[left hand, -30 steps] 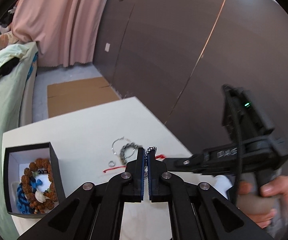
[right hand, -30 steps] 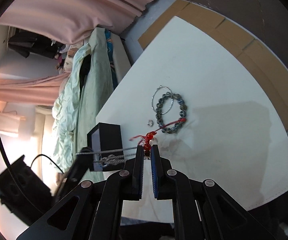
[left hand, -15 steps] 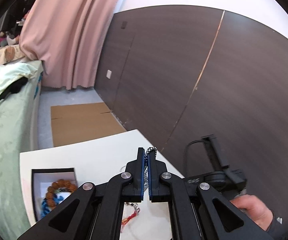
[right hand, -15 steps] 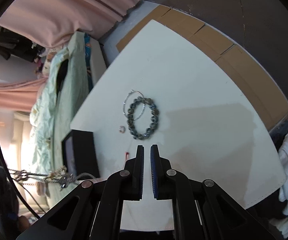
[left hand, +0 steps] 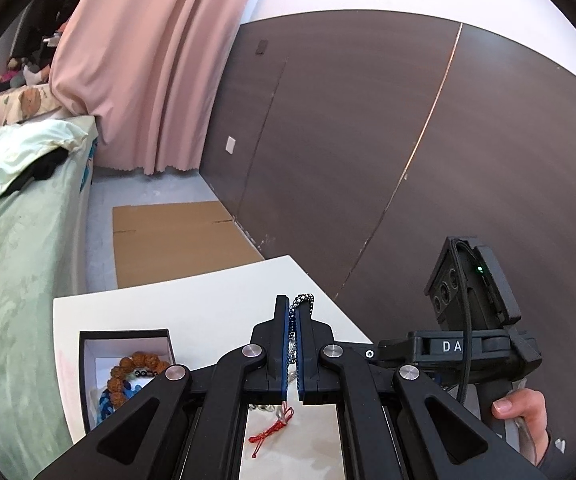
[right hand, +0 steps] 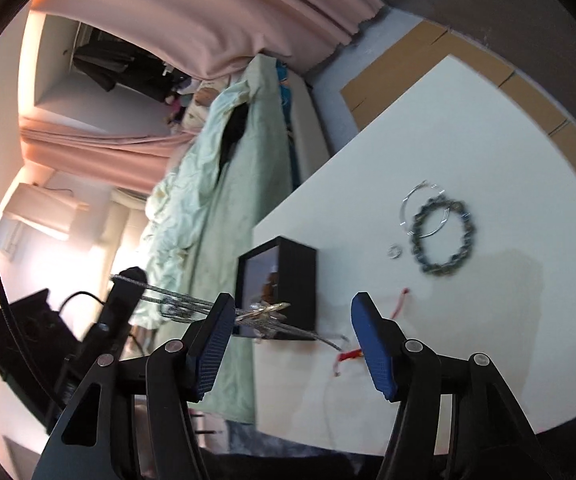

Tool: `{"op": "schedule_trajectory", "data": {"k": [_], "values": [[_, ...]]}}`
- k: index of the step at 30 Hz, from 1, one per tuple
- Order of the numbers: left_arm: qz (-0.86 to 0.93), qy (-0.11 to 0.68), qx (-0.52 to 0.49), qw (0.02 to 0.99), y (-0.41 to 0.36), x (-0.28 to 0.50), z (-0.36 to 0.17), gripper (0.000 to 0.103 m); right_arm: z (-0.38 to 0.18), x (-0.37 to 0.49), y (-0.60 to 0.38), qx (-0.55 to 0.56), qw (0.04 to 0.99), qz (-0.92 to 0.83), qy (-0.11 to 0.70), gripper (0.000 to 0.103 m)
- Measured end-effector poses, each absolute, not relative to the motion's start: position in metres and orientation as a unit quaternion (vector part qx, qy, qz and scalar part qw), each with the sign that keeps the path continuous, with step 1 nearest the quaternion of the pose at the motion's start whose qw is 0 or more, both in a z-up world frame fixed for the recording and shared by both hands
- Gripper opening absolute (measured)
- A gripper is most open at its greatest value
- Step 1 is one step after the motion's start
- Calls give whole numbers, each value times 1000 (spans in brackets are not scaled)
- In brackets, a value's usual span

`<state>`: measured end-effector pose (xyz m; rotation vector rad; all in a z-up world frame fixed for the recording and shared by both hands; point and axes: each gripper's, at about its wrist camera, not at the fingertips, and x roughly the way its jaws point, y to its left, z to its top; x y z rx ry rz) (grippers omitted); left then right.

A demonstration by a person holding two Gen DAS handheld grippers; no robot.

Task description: Organize jewelry

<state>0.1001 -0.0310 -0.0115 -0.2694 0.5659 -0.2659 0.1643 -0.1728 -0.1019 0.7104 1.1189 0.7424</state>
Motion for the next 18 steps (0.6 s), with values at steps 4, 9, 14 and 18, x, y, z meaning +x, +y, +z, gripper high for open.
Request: {"op": "schedule_trajectory", "data": {"k": [4,9,14,18], "values": [[-133,278,-131,942,-31,100,-11,2,-108,164,-161,323,715,340,518,61],[-142,277,-136,940,-31,100,-10,2,-110,164,-143,312,714,349,520,61],[-144,278,-137,940,-27,100,-10,2,-117,170,-141,317,726,318,520,25],[-141,266,-145,943,-18,97,-5,2,-136,179,-147,313,729,261,550,12]]}}
